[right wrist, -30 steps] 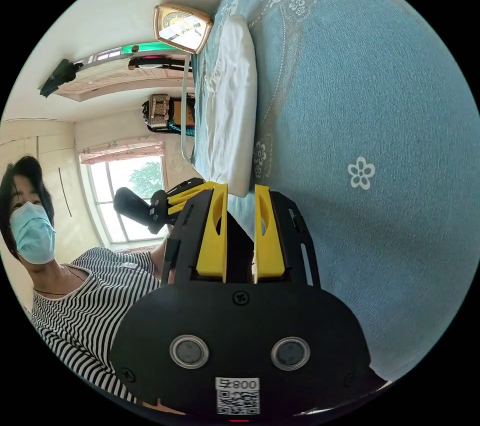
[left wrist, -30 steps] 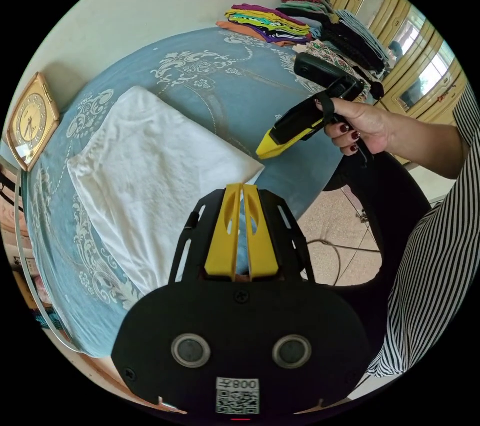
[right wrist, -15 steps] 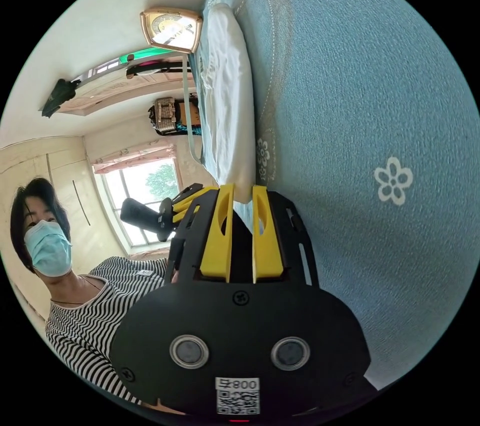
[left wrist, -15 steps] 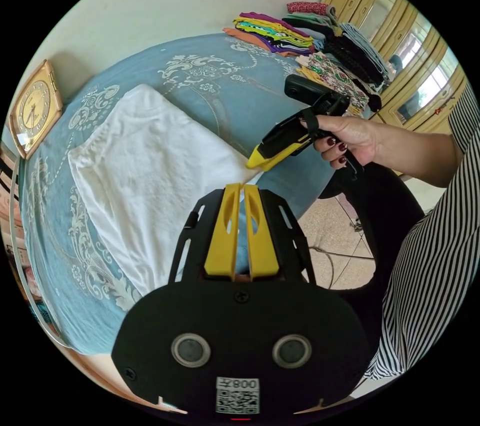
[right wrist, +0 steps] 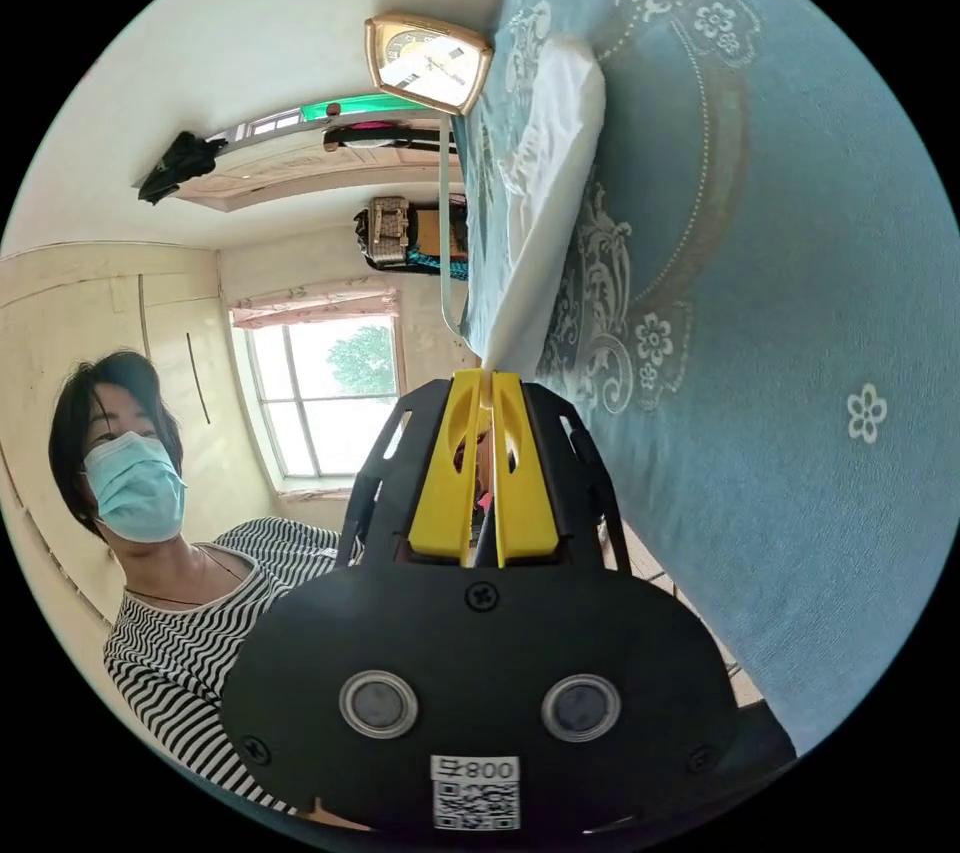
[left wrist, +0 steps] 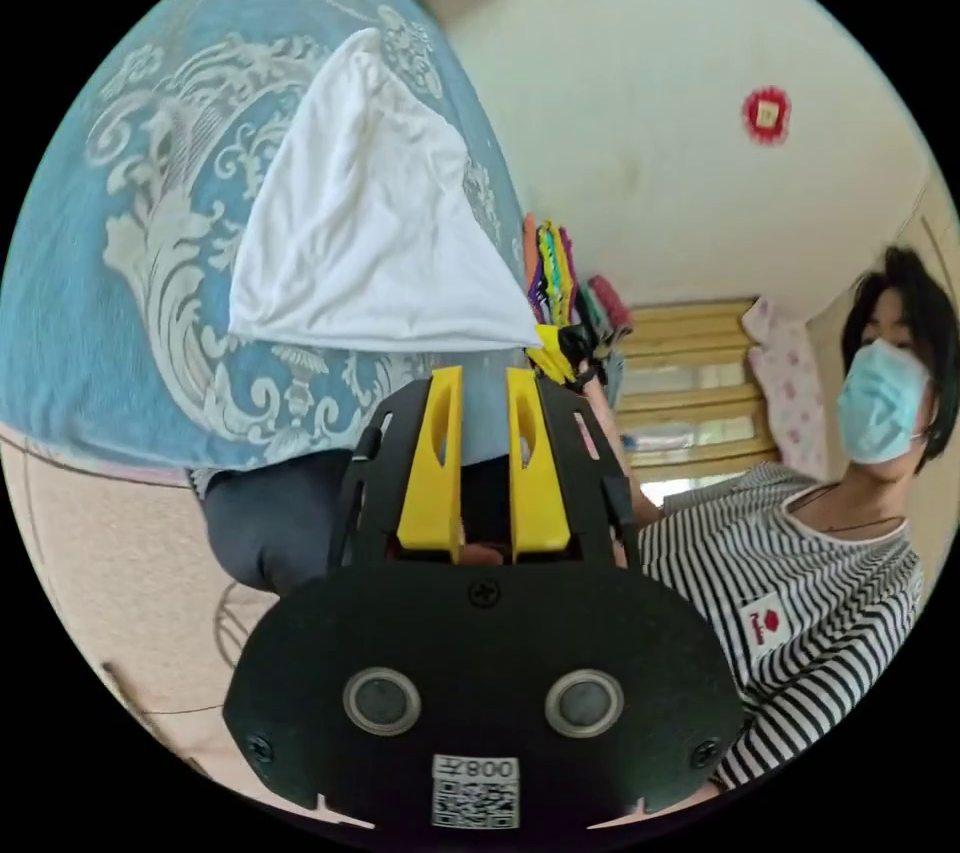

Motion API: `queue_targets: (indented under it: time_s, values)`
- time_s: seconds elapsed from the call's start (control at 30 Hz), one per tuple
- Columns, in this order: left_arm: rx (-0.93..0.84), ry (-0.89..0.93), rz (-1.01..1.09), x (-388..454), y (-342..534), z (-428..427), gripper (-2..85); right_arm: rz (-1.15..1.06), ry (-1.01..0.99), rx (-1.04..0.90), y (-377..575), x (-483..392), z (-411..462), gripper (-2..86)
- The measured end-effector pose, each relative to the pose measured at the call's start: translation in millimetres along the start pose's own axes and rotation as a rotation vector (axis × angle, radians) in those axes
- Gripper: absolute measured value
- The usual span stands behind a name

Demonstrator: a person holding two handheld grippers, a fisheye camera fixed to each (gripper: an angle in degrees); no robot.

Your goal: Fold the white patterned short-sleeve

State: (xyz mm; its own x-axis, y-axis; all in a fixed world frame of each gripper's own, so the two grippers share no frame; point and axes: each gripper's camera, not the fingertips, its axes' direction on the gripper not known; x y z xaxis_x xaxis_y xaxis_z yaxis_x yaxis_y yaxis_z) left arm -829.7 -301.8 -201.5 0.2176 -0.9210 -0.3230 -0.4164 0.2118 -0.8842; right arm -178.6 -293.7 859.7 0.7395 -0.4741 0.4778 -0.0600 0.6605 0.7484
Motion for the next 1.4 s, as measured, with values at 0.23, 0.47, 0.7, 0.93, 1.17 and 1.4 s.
queue_targets:
  time_s: [0.23,0.47,0.7,0.93,1.17,1.4]
  values:
    - [0.222,0.234,-0.268,-105.3,52.6,-27.4,10.6,-0.073,0.020,-0.004,0.3,-29.5,-14.2,1.9]
    - [0.415,0.320,-0.382,-167.5,87.3,-55.2,12.0,-0.105,0.024,-0.002,11.3,-40.4,-34.0,1.5]
    - [0.429,0.329,-0.404,-190.2,88.8,-70.2,9.6,-0.078,-0.009,0.022,38.1,-28.7,-70.8,1.3]
    - [0.427,0.293,-0.377,-174.3,84.7,-88.1,4.4,-0.079,0.005,0.030,72.6,-22.0,-119.5,1.3]
    - [0.410,0.267,-0.270,-106.6,84.9,-118.7,3.2,-0.073,0.001,0.050,126.9,-14.2,-180.5,1.2]
    - [0.345,0.297,-0.132,-11.1,86.6,-138.5,2.9,-0.114,-0.023,0.101,225.8,-21.3,-265.0,1.2]
